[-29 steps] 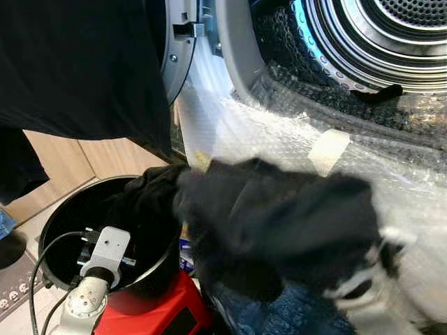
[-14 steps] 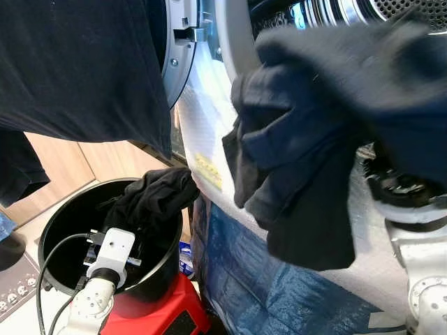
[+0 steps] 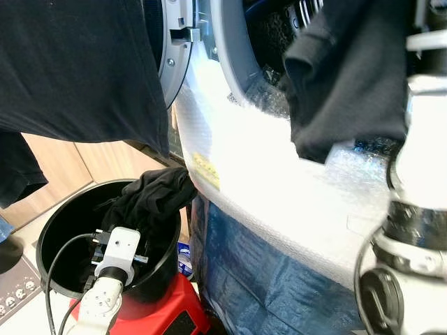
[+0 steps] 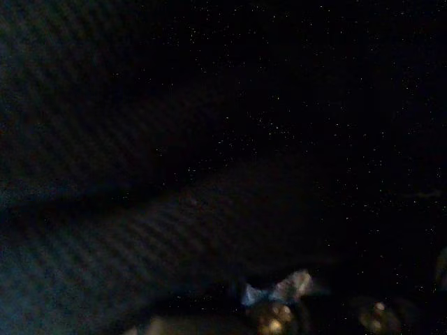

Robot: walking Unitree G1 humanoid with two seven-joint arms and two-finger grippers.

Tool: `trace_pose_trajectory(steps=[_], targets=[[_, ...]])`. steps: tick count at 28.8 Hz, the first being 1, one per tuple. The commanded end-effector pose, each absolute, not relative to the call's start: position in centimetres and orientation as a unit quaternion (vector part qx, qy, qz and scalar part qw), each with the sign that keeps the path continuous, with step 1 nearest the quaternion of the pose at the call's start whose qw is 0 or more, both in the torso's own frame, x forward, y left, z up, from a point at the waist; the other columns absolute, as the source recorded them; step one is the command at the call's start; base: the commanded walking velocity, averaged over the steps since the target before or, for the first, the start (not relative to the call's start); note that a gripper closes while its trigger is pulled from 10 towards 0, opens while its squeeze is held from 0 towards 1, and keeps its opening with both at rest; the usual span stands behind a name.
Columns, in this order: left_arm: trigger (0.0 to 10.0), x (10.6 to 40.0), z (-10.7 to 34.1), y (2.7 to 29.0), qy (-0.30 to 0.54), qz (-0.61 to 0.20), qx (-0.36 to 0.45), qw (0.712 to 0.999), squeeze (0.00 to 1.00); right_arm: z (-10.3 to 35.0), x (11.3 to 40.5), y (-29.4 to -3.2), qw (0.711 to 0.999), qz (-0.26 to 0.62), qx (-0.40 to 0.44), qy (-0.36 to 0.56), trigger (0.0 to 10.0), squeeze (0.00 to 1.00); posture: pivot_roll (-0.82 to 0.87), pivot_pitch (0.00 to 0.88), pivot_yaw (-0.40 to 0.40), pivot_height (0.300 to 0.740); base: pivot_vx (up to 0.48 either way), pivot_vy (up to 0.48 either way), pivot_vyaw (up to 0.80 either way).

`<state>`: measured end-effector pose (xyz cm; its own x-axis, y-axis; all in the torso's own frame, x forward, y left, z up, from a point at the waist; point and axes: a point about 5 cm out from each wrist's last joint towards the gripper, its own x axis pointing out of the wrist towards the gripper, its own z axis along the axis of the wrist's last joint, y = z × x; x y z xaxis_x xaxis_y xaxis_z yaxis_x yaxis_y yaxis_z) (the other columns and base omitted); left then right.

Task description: Clothes washing

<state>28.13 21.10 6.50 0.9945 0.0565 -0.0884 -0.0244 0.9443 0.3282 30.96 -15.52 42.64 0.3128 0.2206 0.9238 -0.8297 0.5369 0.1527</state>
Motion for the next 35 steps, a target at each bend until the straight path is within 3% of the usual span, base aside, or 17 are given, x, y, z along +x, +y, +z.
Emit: trace_pose_trajectory(steps=[1, 2, 6, 8, 9, 10, 13, 15, 16, 17, 18, 25, 26, 35], targets=[[10.0, 27.4, 4.8, 20.8, 0.087, 0.01, 0.159, 0.983, 0.0, 44.0, 31.2, -15.2, 0.745, 0.34, 0.319, -0.477, 0.0, 0.0, 0.1, 0.067, -0.018, 0.74, 0.0, 0.0, 0.0], [10.0, 27.5, 4.8, 20.6, 0.09, 0.004, 0.161, 0.983, 0.0, 46.0, 33.6, -15.3, 0.784, 0.275, 0.34, -0.441, 0.0, 0.0, 0.11, 0.067, -0.017, 0.74, 0.0, 0.0, 0.0], [10.0, 27.5, 4.7, 20.6, 0.092, 0.007, 0.157, 0.983, 0.0, 46.4, 35.1, -15.6, 0.815, 0.233, 0.343, -0.404, 0.0, 0.0, 0.1, 0.057, -0.017, 0.74, 0.0, 0.0, 0.0], [10.0, 27.6, 4.7, 20.7, 0.09, 0.008, 0.156, 0.984, 0.0, 45.9, 37.7, -16.1, 0.877, 0.148, 0.303, -0.343, 0.0, 0.0, 0.1, 0.052, -0.024, 0.74, 0.0, 0.0, 0.0], [10.0, 27.6, 4.7, 20.7, 0.09, 0.008, 0.156, 0.984, 0.0, 45.9, 37.7, -16.1, 0.877, 0.148, 0.303, -0.343, 0.0, 0.0, 0.1, 0.052, -0.024, 0.74, 0.0, 0.0, 0.0], [10.0, 27.7, 4.7, 20.6, 0.089, 0.009, 0.155, 0.984, 0.0, 45.1, 39.3, -17.0, 0.915, 0.07, 0.271, -0.29, 0.0, 0.0, 0.1, 0.048, -0.024, 0.74, 0.0, 0.0, 0.0], [10.0, 27.8, 4.7, 20.5, 0.09, 0.011, 0.152, 0.984, 0.0, 43.4, 40.3, -19.4, 0.941, -0.04, 0.248, -0.227, 0.0, 0.0, 0.1, 0.048, -0.026, 0.74, 0.0, 0.0, 0.0], [10.0, 27.8, 4.6, 20.5, 0.091, 0.011, 0.152, 0.984, 0.0, 43.0, 40.5, -19.9, 0.945, -0.068, 0.236, -0.214, 0.0, 0.0, 0.1, 0.048, -0.026, 0.74, 0.0, 0.0, 0.0], [10.0, 27.8, 4.6, 20.4, 0.091, 0.01, 0.152, 0.984, 0.0, 42.4, 40.5, -20.6, 0.948, -0.099, 0.225, -0.202, 1.2, 0.0, 0.09, 0.045, -0.031, 0.74, 0.0, 0.0, 0.0], [10.0, 27.8, 4.6, 20.4, 0.092, 0.009, 0.152, 0.984, 0.0, 41.9, 40.6, -21.1, 0.95, -0.127, 0.212, -0.191, 4.0, 0.0, 0.1, 0.045, -0.033, 0.74, 0.0, 0.0, 0.0], [10.0, 27.8, 4.5, 20.3, 0.093, 0.01, 0.15, 0.984, 0.0, 40.9, 40.8, -21.7, 0.954, -0.16, 0.192, -0.168, 10.0, 0.0, 0.1, 0.046, -0.035, 0.74, 0.0, 0.0, 0.0], [10.0, 27.6, 4.3, 20.2, 0.098, 0.011, 0.147, 0.984, 0.0, 39.3, 41.4, -21.1, 0.962, -0.189, 0.143, -0.137, 10.0, 0.0, 0.09, 0.057, -0.038, 0.74, 0.0, 0.0, 0.0], [10.0, 27.5, 4.2, 20.1, 0.099, 0.009, 0.147, 0.984, 0.0, 39.0, 41.4, -21.2, 0.962, -0.193, 0.14, -0.134, 10.0, 1.0, 0.09, 0.062, -0.035, 0.74, 0.0, 0.0, 0.0], [10.0, 27.4, 4.3, 20.2, 0.1, 0.008, 0.147, 0.984, 0.0, 39.5, 41.2, -21.8, 0.962, -0.203, 0.111, -0.147, 10.0, 1.0, 0.09, 0.07, -0.036, 0.74, 0.0, 0.0, 0.0]])
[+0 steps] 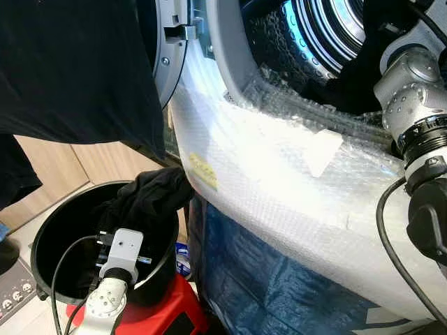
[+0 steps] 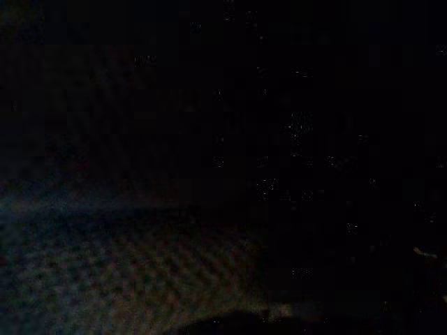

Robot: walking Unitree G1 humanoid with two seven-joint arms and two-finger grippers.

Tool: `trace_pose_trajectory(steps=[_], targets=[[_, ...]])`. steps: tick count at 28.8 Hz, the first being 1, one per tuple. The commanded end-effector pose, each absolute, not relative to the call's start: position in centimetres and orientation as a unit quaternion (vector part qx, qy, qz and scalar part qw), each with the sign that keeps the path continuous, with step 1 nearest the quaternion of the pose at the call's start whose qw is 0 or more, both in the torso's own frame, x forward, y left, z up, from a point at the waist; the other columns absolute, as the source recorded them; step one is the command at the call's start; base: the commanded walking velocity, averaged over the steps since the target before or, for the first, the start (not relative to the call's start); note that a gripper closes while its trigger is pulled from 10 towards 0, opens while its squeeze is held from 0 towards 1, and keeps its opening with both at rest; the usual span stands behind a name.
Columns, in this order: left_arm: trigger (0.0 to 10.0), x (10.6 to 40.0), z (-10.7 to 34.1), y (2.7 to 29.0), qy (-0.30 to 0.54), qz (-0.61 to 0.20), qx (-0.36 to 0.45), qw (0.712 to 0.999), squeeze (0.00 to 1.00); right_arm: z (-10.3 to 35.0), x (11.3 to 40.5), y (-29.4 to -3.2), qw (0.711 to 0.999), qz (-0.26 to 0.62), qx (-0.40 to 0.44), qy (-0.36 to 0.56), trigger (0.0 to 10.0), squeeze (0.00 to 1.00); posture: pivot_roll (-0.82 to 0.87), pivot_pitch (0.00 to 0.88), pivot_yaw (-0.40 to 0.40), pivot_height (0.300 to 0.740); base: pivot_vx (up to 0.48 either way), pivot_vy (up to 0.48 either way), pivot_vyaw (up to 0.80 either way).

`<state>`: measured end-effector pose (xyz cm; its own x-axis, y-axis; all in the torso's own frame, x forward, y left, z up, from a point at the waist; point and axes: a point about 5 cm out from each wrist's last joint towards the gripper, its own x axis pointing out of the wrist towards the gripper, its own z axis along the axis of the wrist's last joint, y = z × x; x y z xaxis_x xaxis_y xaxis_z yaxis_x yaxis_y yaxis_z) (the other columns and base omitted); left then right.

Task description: Clothes washing

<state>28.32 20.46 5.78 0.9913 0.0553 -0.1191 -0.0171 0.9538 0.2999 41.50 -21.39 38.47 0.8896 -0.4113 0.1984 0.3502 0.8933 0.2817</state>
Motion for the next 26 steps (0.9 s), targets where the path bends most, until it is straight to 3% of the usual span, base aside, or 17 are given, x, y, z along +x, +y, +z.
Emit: trace_pose_trajectory(steps=[1, 7, 10, 13, 14, 18, 23, 25, 26], targets=[[10.0, 27.4, 4.3, 20.2, 0.1, 0.008, 0.148, 0.984, 0.0, 39.6, 41.1, -21.8, 0.961, -0.204, 0.108, -0.149, 10.0, 1.0, 0.09, 0.07, -0.036, 0.74, 0.0, 0.0, 0.0], [10.0, 27.5, 4.3, 20.2, 0.1, 0.005, 0.148, 0.984, 0.0, 39.9, 41.2, -21.5, 0.963, -0.198, 0.099, -0.156, 10.0, 1.0, 0.09, 0.075, -0.034, 0.74, 0.0, 0.0, 0.0], [10.0, 27.6, 4.5, 20.1, 0.099, 0.005, 0.146, 0.984, 0.0, 39.1, 41.8, -19.7, 0.978, -0.139, 0.076, -0.139, 10.0, 1.0, 0.09, 0.072, -0.034, 0.74, 0.0, 0.0, 0.0], [10.0, 27.7, 4.5, 20.1, 0.098, 0.005, 0.147, 0.984, 0.0, 39.6, 41.3, -21.0, 0.963, -0.182, 0.124, -0.155, 10.0, 1.0, 0.09, 0.073, -0.033, 0.74, 0.0, 0.0, 0.0], [10.0, 27.7, 4.5, 19.9, 0.097, 0.003, 0.146, 0.984, 0.0, 40.3, 40.6, -23.1, 0.94, -0.233, 0.174, -0.177, 10.0, 1.0, 0.1, 0.071, -0.036, 0.74, 0.0, 0.0, 0.0], [10.0, 27.7, 4.6, 19.9, 0.097, 0.002, 0.146, 0.985, 0.0, 40.7, 40.2, -24.2, 0.935, -0.251, 0.168, -0.187, 10.0, 1.0, 0.1, 0.07, -0.036, 0.74, 0.0, 0.0, 0.0], [10.0, 27.7, 4.6, 19.8, 0.1, -0.003, 0.143, 0.985, 0.0, 40.2, 40.8, -22.7, 0.953, -0.211, 0.12, -0.181, 10.0, 1.0, 0.09, 0.085, -0.029, 0.74, 0.0, 0.0, 0.0], [10.0, 27.7, 4.7, 19.8, 0.102, -0.005, 0.145, 0.984, 0.0, 40.2, 41.4, -20.3, 0.974, -0.129, 0.066, -0.176, 10.0, 1.0, 0.09, 0.094, -0.023, 0.74, 0.0, 0.0, 0.0], [10.0, 27.7, 4.7, 19.8, 0.101, -0.006, 0.146, 0.984, 0.0, 40.4, 41.3, -20.2, 0.972, -0.132, 0.072, -0.182, 10.0, 1.0, 0.09, 0.094, -0.023, 0.74, 0.0, 0.0, 0.0]])
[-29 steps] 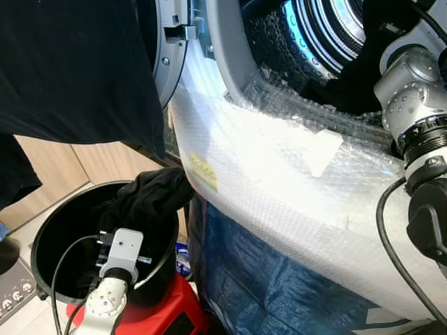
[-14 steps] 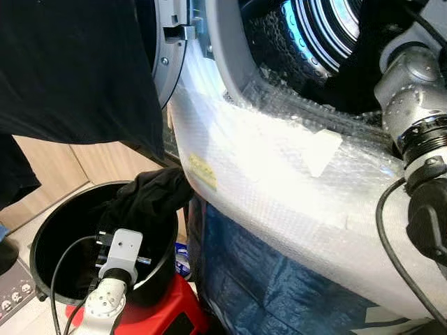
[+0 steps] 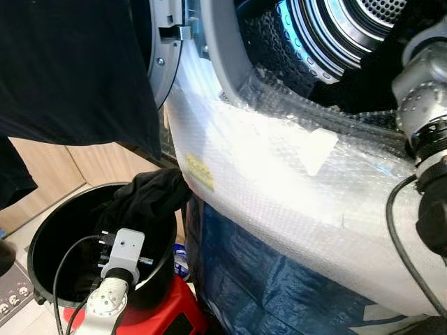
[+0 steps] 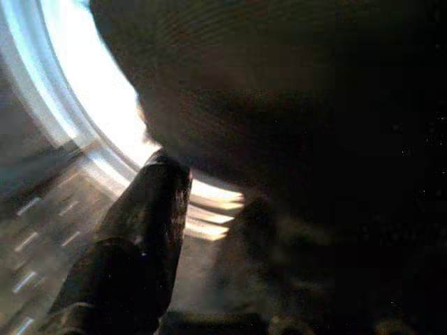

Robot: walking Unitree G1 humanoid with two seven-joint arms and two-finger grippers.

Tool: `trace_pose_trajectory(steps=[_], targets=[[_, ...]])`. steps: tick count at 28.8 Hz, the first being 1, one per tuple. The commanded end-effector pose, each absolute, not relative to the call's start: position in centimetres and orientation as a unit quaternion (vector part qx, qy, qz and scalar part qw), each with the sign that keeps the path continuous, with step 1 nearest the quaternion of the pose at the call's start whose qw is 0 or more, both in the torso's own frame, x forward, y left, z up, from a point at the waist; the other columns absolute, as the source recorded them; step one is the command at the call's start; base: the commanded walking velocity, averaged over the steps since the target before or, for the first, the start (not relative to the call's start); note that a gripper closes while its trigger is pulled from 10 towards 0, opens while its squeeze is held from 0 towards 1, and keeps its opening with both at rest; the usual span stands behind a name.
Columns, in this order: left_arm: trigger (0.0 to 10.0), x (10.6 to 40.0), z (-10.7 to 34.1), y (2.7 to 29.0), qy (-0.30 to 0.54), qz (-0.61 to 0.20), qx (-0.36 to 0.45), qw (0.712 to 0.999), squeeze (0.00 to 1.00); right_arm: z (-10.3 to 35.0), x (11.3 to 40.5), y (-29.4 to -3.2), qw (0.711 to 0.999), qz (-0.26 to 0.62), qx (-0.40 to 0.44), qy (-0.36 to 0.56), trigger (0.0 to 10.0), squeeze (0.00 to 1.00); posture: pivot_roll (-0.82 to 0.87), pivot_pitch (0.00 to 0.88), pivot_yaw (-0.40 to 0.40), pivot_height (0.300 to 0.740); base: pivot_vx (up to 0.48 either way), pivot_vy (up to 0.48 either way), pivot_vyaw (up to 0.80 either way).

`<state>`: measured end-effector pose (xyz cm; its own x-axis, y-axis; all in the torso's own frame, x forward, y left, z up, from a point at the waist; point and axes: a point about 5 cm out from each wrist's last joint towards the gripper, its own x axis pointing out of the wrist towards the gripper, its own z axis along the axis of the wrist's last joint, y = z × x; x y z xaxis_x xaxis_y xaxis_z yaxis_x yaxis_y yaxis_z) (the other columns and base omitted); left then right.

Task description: Clothes washing

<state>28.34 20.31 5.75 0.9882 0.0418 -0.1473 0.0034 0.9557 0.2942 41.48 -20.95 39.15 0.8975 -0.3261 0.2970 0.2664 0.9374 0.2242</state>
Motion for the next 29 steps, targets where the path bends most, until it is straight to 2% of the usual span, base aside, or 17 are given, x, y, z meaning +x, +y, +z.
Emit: trace_pose_trajectory(steps=[1, 2, 3, 5, 6, 8, 10, 11, 13, 16, 18, 21, 23, 24, 27, 29], targets=[[10.0, 27.7, 4.7, 19.8, 0.101, -0.007, 0.146, 0.984, 0.0, 40.5, 41.3, -20.2, 0.97, -0.135, 0.078, -0.186, 10.0, 1.0, 0.09, 0.094, -0.023, 0.74, 0.0, 0.0, 0.0], [10.0, 27.7, 4.7, 19.8, 0.101, -0.008, 0.146, 0.984, 0.0, 41.9, 40.5, -21.4, 0.944, -0.172, 0.157, -0.233, 10.0, 1.0, 0.09, 0.09, -0.02, 0.74, 0.0, 0.0, 0.0], [10.0, 27.7, 4.7, 19.7, 0.101, -0.008, 0.146, 0.984, 0.0, 42.4, 40.1, -22.1, 0.928, -0.194, 0.192, -0.253, 10.0, 1.0, 0.09, 0.088, -0.021, 0.74, 0.0, 0.0, 0.0], [10.0, 27.7, 4.7, 19.7, 0.103, -0.012, 0.149, 0.983, 0.0, 43.6, 38.9, -23.6, 0.897, -0.248, 0.206, -0.301, 10.0, 1.0, 0.1, 0.081, -0.022, 0.74, 0.0, 0.0, 0.0], [10.0, 27.7, 4.7, 19.6, 0.102, -0.014, 0.149, 0.983, 0.0, 43.8, 38.8, -23.6, 0.896, -0.249, 0.198, -0.309, 10.0, 1.0, 0.1, 0.084, -0.02, 0.74, 0.0, 0.0, 0.0], [10.0, 27.6, 4.7, 19.6, 0.102, -0.015, 0.149, 0.983, 0.0, 43.8, 39.0, -23.2, 0.904, -0.229, 0.189, -0.308, 10.0, 1.0, 0.1, 0.086, -0.023, 0.74, 0.0, 0.0, 0.0], [10.0, 27.6, 4.7, 19.6, 0.105, -0.012, 0.144, 0.984, 0.0, 42.1, 40.3, -21.3, 0.936, -0.179, 0.157, -0.261, 10.0, 1.0, 0.09, 0.088, -0.024, 0.74, 0.0, 0.0, 0.0], [10.0, 27.6, 4.7, 19.5, 0.107, -0.014, 0.144, 0.984, 0.0, 40.7, 41.0, -20.3, 0.954, -0.164, 0.12, -0.221, 10.0, 1.0, 0.09, 0.088, -0.024, 0.74, 0.0, 0.0, 0.0], [10.0, 27.7, 4.6, 19.2, 0.11, -0.024, 0.148, 0.983, 0.0, 37.4, 42.0, -19.7, 0.972, -0.172, 0.082, -0.139, 10.0, 1.0, 0.09, 0.092, -0.02, 0.74, 0.0, 0.0, 0.0], [10.0, 27.7, 4.5, 19.2, 0.111, -0.026, 0.148, 0.982, 0.0, 36.1, 42.3, -19.1, 0.976, -0.166, 0.083, -0.114, 10.0, 1.0, 0.08, 0.093, -0.016, 0.74, 0.0, 0.0, 0.0], [10.0, 27.7, 4.5, 19.1, 0.112, -0.029, 0.149, 0.982, 0.0, 35.8, 42.6, -17.8, 0.98, -0.135, 0.106, -0.102, 10.0, 1.0, 0.08, 0.095, -0.016, 0.74, 0.0, 0.0, 0.0], [10.0, 27.9, 4.8, 18.9, 0.105, -0.032, 0.15, 0.983, 0.0, 40.8, 41.3, -18.5, 0.954, -0.145, 0.151, -0.214, 10.0, 1.0, 0.09, 0.102, -0.018, 0.74, 0.0, 0.0, 0.0], [10.0, 27.9, 5.1, 19.1, 0.102, -0.023, 0.146, 0.984, 0.0, 44.8, 39.5, -19.2, 0.923, -0.164, 0.144, -0.318, 10.0, 1.0, 0.09, 0.102, -0.018, 0.74, 0.0, 0.0, 0.0], [10.0, 27.8, 5.1, 19.2, 0.102, -0.023, 0.146, 0.984, 0.0, 46.7, 38.7, -18.5, 0.913, -0.144, 0.139, -0.356, 10.0, 1.0, 0.09, 0.111, -0.016, 0.74, 0.0, 0.0, 0.0], [10.0, 27.7, 5.0, 19.2, 0.104, -0.025, 0.147, 0.983, 0.0, 47.0, 38.7, -17.9, 0.916, -0.127, 0.128, -0.357, 10.0, 1.0, 0.08, 0.111, -0.016, 0.74, 0.0, 0.0, 0.0], [10.0, 27.7, 4.9, 19.1, 0.106, -0.027, 0.147, 0.983, 0.0, 45.1, 39.8, -17.3, 0.94, -0.133, 0.087, -0.301, 10.0, 1.0, 0.08, 0.111, -0.017, 0.74, 0.0, 0.0, 0.0]])
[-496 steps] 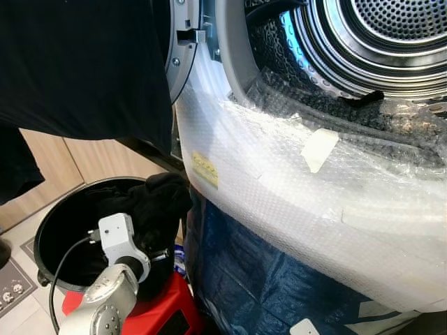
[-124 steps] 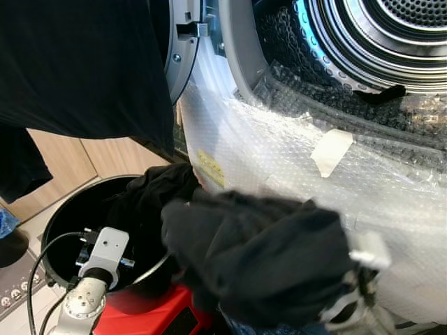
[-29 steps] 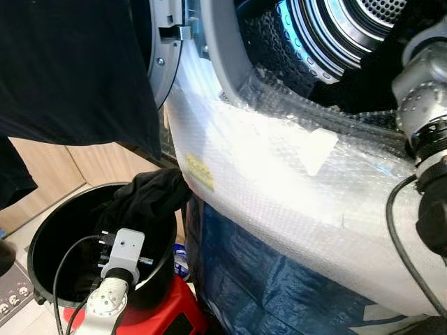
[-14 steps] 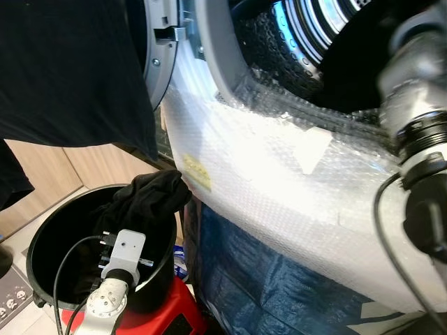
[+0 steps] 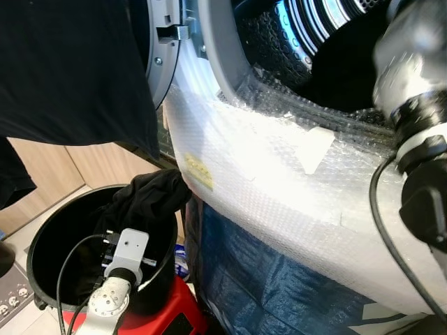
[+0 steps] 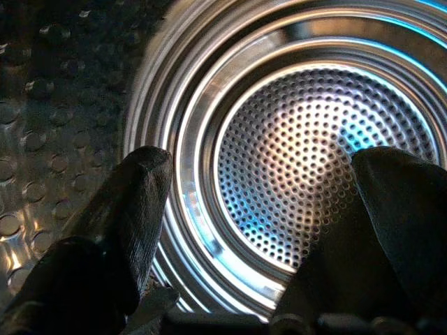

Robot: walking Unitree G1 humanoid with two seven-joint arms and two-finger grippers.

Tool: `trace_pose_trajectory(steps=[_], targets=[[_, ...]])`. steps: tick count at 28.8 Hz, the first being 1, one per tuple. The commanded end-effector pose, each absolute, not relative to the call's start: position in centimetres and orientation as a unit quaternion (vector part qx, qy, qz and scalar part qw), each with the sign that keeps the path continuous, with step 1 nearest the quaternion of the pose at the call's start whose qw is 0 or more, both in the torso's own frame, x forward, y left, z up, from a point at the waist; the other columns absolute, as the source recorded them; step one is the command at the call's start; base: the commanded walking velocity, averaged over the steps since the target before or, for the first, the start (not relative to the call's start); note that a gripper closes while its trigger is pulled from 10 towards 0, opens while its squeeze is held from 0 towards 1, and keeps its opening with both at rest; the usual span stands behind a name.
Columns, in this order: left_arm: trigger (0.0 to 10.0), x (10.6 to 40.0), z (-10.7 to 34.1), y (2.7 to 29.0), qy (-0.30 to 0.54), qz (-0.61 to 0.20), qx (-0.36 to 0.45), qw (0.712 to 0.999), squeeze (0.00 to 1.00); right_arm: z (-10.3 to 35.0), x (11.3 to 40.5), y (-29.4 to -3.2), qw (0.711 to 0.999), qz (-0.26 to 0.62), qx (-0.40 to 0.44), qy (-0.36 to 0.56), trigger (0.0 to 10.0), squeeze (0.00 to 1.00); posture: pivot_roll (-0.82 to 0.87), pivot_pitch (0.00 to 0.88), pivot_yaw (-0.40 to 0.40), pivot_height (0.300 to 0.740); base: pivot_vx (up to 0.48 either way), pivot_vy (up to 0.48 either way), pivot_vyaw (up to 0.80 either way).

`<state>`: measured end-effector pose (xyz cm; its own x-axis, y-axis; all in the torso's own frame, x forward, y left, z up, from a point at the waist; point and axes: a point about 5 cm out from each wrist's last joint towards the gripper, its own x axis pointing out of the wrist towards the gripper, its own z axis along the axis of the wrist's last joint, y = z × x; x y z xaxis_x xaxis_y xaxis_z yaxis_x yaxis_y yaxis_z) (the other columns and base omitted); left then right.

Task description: Clothes washing

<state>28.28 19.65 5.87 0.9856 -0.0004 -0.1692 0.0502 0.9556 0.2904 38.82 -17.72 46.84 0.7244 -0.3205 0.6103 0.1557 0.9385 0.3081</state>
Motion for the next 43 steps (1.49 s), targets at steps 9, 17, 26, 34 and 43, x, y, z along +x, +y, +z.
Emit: trace_pose_trajectory(steps=[9, 17, 26, 34, 43], targets=[[10.0, 27.8, 5.0, 18.8, 0.107, -0.029, 0.144, 0.983, 0.0, 42.9, 40.9, -17.0, 0.961, -0.134, 0.104, -0.218, 10.0, 0.0, 0.07, 0.114, -0.014, 0.74, 0.0, 0.0, 0.0], [10.0, 27.8, 4.8, 18.6, 0.111, -0.035, 0.145, 0.983, 0.0, 45.0, 39.9, -17.4, 0.956, -0.117, 0.021, -0.267, 10.0, 0.0, 0.06, 0.114, -0.021, 0.74, 0.0, 0.0, 0.0], [10.0, 27.8, 4.8, 18.2, 0.109, -0.037, 0.139, 0.984, 0.0, 44.6, 37.3, -17.7, 0.94, -0.03, 0.142, -0.309, 10.0, 0.0, 0.04, 0.118, -0.025, 0.74, 0.0, 0.0, 0.0], [10.0, 27.9, 4.7, 18.1, 0.111, -0.039, 0.138, 0.983, 0.0, 44.7, 34.2, -16.8, 0.909, 0.081, 0.231, -0.336, 10.0, 0.0, 0.04, 0.113, -0.024, 0.74, 0.0, 0.0, 0.0], [10.0, 28.0, 4.7, 17.9, 0.11, -0.037, 0.134, 0.984, 0.0, 44.5, 30.6, -14.8, 0.858, 0.225, 0.273, -0.372, 10.0, 0.0, 0.03, 0.113, -0.034, 0.74, 0.0, 0.0, 0.0]])
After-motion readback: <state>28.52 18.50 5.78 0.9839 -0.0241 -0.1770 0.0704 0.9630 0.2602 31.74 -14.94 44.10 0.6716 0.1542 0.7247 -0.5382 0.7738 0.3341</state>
